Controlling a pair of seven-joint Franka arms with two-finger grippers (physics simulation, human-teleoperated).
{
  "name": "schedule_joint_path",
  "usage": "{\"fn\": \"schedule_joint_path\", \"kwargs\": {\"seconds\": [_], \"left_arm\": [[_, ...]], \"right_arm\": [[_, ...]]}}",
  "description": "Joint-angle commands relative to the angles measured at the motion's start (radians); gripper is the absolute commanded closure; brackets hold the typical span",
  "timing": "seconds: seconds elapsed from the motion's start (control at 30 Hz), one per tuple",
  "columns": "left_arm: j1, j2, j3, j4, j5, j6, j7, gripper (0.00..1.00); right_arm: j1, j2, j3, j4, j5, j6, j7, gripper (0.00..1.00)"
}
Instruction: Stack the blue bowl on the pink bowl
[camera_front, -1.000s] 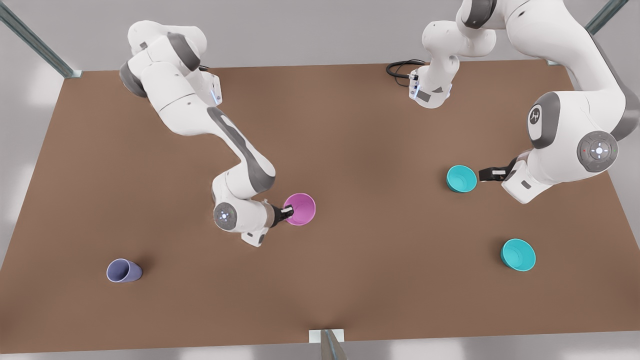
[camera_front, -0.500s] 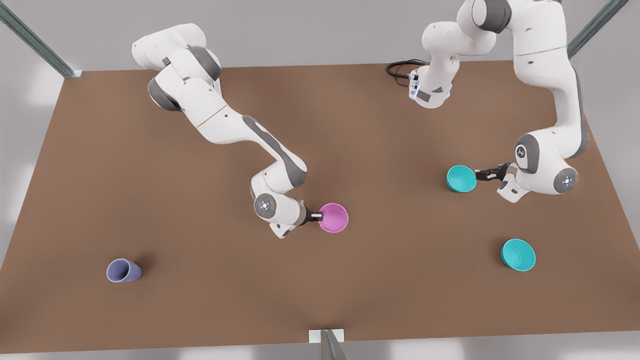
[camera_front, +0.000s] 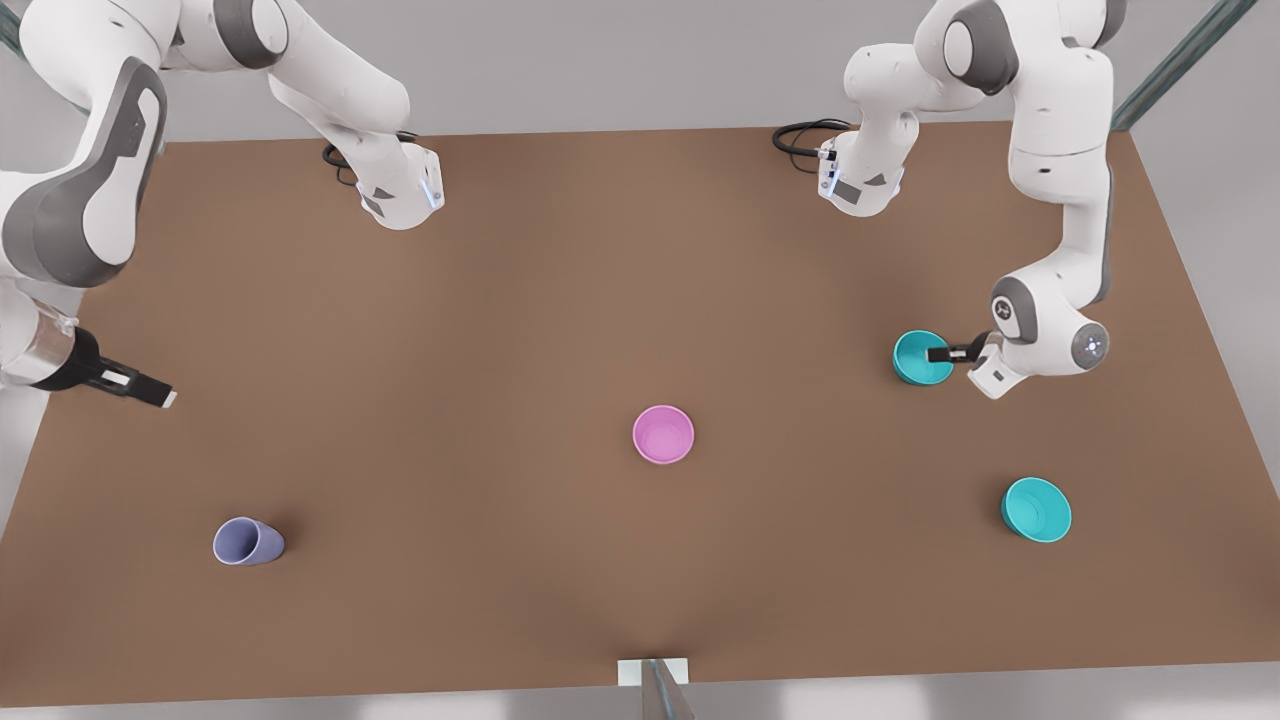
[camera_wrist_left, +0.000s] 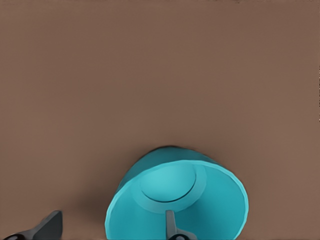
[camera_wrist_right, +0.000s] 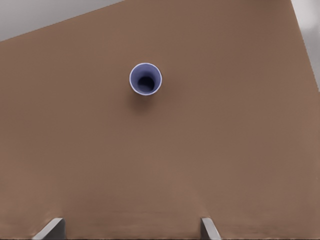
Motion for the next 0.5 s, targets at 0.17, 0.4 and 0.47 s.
{"fn": "schedule_joint_path", "kwargs": {"seconds": [0.17, 0.4, 0.47], "left_arm": [[0.0, 0.011, 0.0, 0.005, -0.071, 0.039, 0.223, 0.79], [-0.013, 0.005, -0.005, 0.087, -0.07, -0.051, 0.139, 0.79], [-0.106, 0.001, -0.025, 0.168, -0.071, -0.105, -0.068, 0.79]], "right_arm": [[0.092, -0.109, -0.048, -0.115, -0.036, -0.132, -0.436, 0.0], [0.262, -0.085, -0.233, -0.115, -0.033, -0.112, -0.442, 0.0], [0.264, -0.085, -0.233, -0.114, -0.033, -0.109, -0.442, 0.0]]}}
